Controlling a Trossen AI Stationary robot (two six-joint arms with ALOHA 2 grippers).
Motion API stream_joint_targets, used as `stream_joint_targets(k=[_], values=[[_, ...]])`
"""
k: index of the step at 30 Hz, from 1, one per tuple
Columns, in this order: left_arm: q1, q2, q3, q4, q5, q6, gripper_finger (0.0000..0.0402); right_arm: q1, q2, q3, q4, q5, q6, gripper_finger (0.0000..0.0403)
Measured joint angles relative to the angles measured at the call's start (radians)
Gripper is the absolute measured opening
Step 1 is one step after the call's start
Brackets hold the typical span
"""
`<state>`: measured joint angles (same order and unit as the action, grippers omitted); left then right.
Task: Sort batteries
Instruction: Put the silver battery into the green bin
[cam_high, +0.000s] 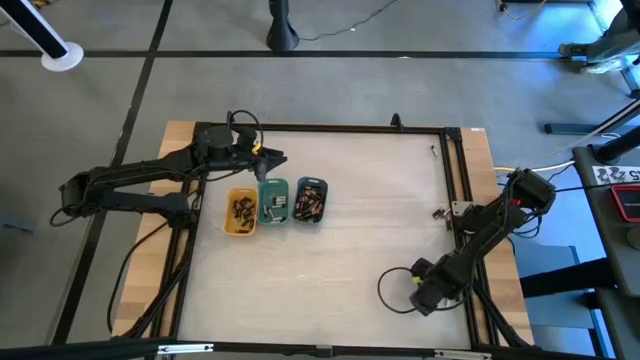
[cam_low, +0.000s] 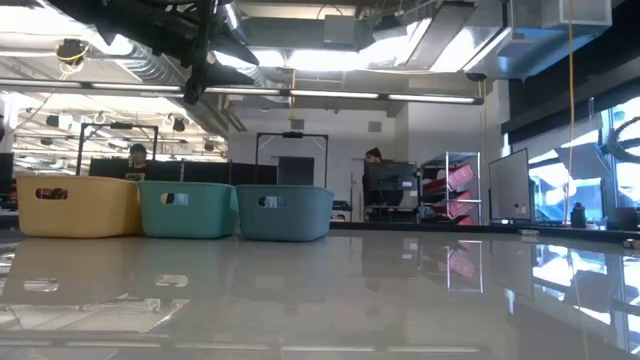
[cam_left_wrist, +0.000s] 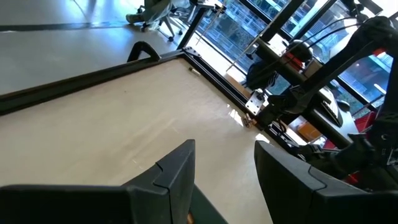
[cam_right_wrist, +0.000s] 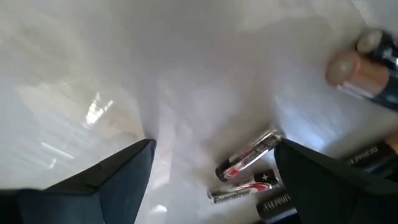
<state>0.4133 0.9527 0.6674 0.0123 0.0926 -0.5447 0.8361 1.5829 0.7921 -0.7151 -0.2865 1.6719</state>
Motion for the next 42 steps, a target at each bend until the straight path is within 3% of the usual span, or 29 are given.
stream_joint_targets(k=[5, 9, 26, 33, 42], values=[[0.0, 0.0, 0.0, 0.0, 0.0, 0.016, 0.0155, -0.001, 0.0, 0.007, -0.003, 0.016, 0.014, 0.0332], [0.0, 0.0, 0.0, 0.0, -0.001, 0.021, 0.0155, -0.001, 0.0, 0.008, -0.014, 0.005, 0.014, 0.0302], [0.0, 0.0, 0.0, -0.001, -0.001, 0.021, 0.0155, 0.001, -0.004, -0.03, 0.078, 0.06, 0.032, 0.0022], [-0.001, 0.0, 0.0, 0.0, -0.001, 0.017, 0.0155, -0.024, 0.002, 0.019, 0.034, 0.067, 0.02, 0.0024], [-0.001, 0.0, 0.0, 0.0, 0.0, 0.034, 0.0155, -0.187, -0.001, 0.308, -0.16, 0.179, -0.245, 0.0015]])
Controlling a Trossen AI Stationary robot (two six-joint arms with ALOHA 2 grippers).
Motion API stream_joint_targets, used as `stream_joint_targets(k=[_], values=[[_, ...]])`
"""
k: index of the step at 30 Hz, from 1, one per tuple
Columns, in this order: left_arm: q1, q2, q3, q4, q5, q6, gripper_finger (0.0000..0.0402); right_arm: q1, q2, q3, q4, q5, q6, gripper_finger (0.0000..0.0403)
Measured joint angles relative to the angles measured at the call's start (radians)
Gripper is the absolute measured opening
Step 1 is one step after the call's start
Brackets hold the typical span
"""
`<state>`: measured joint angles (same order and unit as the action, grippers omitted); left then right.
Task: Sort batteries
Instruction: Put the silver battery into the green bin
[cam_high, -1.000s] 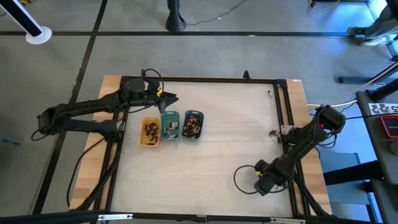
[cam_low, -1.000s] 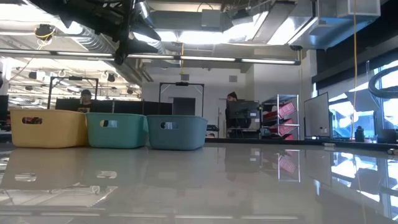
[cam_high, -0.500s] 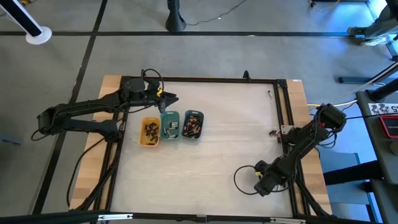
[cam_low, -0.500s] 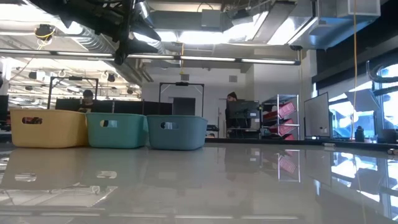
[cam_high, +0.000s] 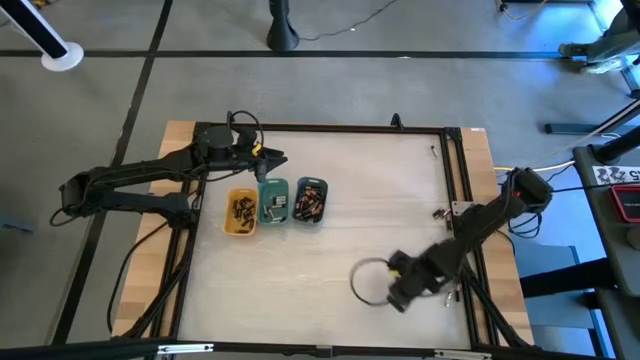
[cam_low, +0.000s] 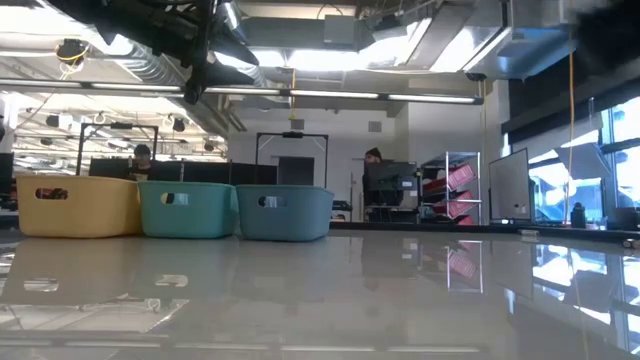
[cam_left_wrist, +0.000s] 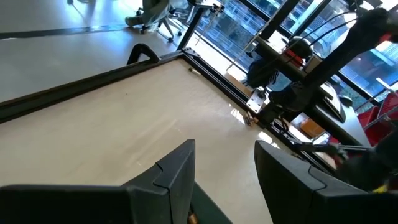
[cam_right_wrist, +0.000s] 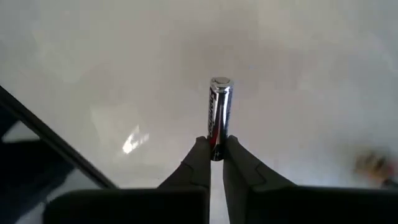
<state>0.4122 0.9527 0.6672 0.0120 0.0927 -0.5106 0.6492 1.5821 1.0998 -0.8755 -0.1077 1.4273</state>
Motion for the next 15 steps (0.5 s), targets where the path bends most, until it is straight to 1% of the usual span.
stream_joint_targets(k=[3, 5, 9, 13, 15], values=[[0.0, 0.0, 0.0, -0.001, 0.032, 0.025, 0.0155, -0.087, -0.001, 0.093, -0.062, 0.064, -0.124, 0.0014], [0.0, 0.0, 0.0, -0.001, 0.072, 0.042, 0.0155, -0.146, -0.001, 0.138, -0.066, 0.083, -0.206, 0.0014], [0.0, 0.0, 0.0, -0.001, 0.211, 0.045, 0.0155, -0.269, -0.001, 0.182, -0.055, 0.082, -0.355, 0.0014], [0.0, 0.0, 0.0, -0.001, 0.387, 0.092, 0.0155, -0.387, -0.001, 0.208, 0.05, 0.081, -0.492, 0.0017], [0.0, 0.0, -0.01, 0.01, 0.437, 0.123, 0.0155, -0.443, -0.001, 0.218, 0.17, 0.08, -0.575, 0.0015]])
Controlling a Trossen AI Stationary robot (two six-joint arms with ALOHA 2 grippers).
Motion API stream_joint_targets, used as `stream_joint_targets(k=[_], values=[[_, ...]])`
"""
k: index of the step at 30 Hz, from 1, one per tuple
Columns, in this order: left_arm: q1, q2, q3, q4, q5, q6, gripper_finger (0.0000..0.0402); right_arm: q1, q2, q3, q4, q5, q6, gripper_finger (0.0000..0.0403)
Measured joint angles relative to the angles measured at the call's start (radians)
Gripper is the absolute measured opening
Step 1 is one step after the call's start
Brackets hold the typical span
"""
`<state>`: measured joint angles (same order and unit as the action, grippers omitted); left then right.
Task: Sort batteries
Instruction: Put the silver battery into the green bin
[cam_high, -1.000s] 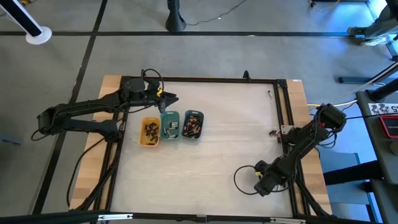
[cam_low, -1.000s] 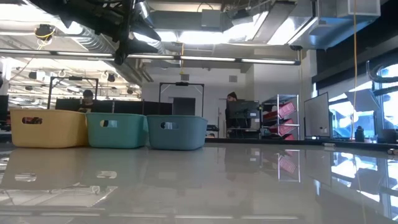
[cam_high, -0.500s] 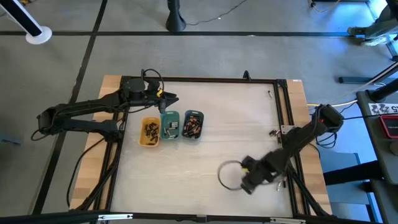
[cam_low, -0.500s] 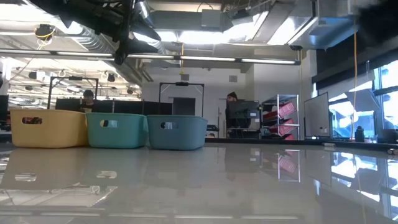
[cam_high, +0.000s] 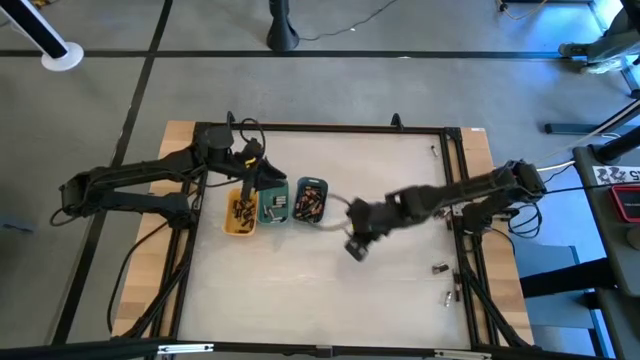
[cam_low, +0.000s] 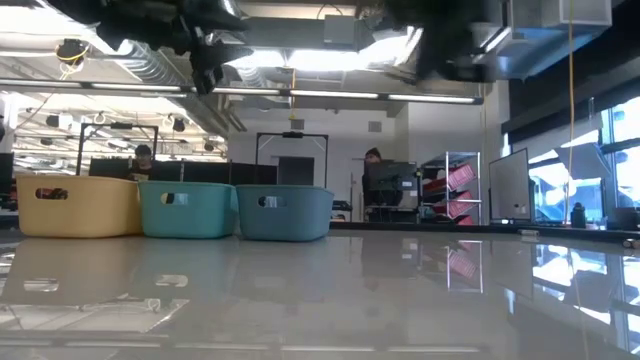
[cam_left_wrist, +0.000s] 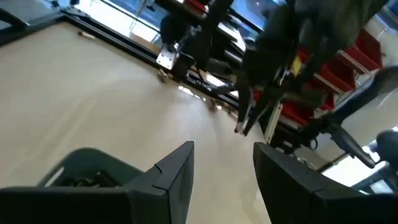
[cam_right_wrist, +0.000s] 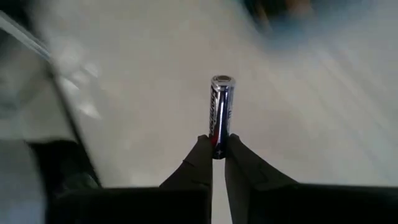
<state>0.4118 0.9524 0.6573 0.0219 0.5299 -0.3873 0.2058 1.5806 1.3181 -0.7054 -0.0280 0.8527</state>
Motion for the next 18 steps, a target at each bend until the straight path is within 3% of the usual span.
stream_joint_targets(k=[4, 10, 13, 18], values=[[0.009, 0.0, -0.054, 0.104, 0.008, -0.037, 0.0155, -0.11, 0.0, 0.012, 0.264, -0.004, -0.126, 0.0014], [0.067, 0.001, -0.198, 0.544, 0.067, -0.321, 0.0155, -0.245, 0.0, 0.013, 0.5, -0.039, -0.241, 0.0014], [0.096, 0.019, -0.239, 0.751, 0.043, -0.438, 0.0155, -0.295, 0.001, 0.013, 0.565, -0.081, -0.292, 0.0014], [0.092, 0.147, -0.215, 0.811, -0.01, -0.541, 0.0155, -0.366, 0.022, 0.013, 0.717, -0.218, -0.335, 0.0015]])
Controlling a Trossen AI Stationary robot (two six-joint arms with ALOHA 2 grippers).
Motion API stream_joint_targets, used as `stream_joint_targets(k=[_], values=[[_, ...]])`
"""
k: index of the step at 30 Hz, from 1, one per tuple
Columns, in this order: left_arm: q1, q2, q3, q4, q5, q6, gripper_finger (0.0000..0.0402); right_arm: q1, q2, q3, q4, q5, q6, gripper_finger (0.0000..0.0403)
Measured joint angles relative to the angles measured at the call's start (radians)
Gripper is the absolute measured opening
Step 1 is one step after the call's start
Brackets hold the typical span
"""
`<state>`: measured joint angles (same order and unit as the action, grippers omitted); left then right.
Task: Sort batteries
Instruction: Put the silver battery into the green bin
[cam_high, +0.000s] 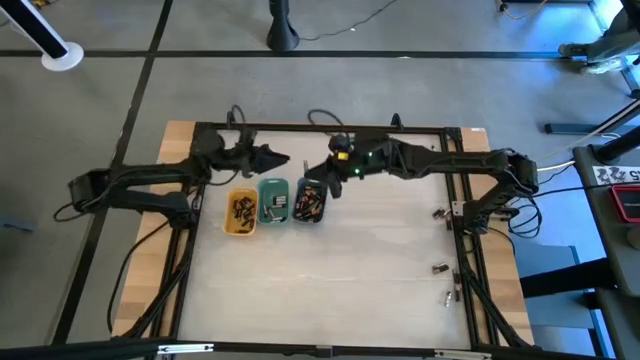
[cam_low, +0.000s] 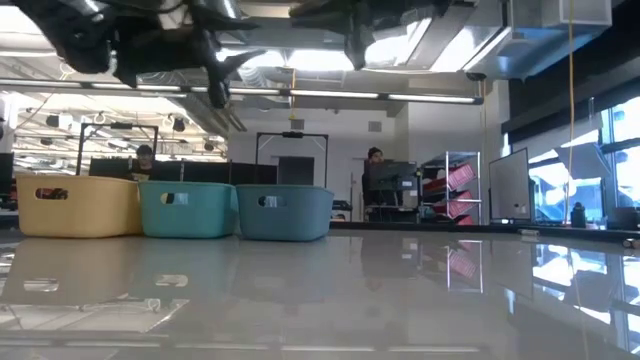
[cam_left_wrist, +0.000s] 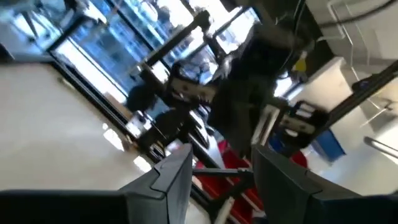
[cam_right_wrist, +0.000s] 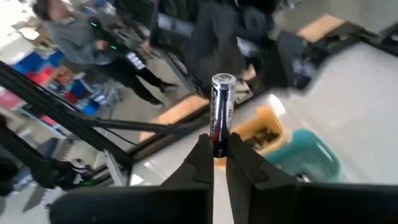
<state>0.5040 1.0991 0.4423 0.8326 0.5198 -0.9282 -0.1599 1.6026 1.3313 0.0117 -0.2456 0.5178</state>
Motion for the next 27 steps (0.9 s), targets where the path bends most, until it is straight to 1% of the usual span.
stream_joint_targets(k=[4, 6, 8, 14, 22, 24, 27], values=[[-0.032, 0.101, 0.04, 0.138, 0.001, -0.022, 0.0155, -0.041, 0.009, -0.001, -0.012, -0.06, -0.016, 0.0015], [-0.043, 0.138, 0.058, 0.175, 0.0, -0.018, 0.0155, -0.056, 0.013, -0.001, -0.008, -0.078, -0.037, 0.0015], [-0.053, 0.166, 0.082, 0.176, -0.019, -0.01, 0.0155, -0.072, 0.015, -0.001, -0.009, -0.116, -0.049, 0.0015], [-0.095, 0.243, 0.149, 0.175, -0.042, 0.037, 0.0155, -0.084, 0.025, -0.001, -0.024, -0.178, -0.078, 0.0015], [-0.133, 0.304, 0.19, 0.174, -0.068, 0.067, 0.0153, -0.086, 0.031, -0.001, -0.029, -0.17, -0.089, 0.0016], [-0.137, 0.305, 0.19, 0.168, -0.078, 0.068, 0.0141, -0.085, 0.031, -0.001, -0.035, -0.169, -0.099, 0.0018], [-0.148, 0.305, 0.19, 0.163, -0.11, 0.103, 0.0105, -0.085, 0.031, -0.001, -0.041, -0.169, -0.1, 0.0019]])
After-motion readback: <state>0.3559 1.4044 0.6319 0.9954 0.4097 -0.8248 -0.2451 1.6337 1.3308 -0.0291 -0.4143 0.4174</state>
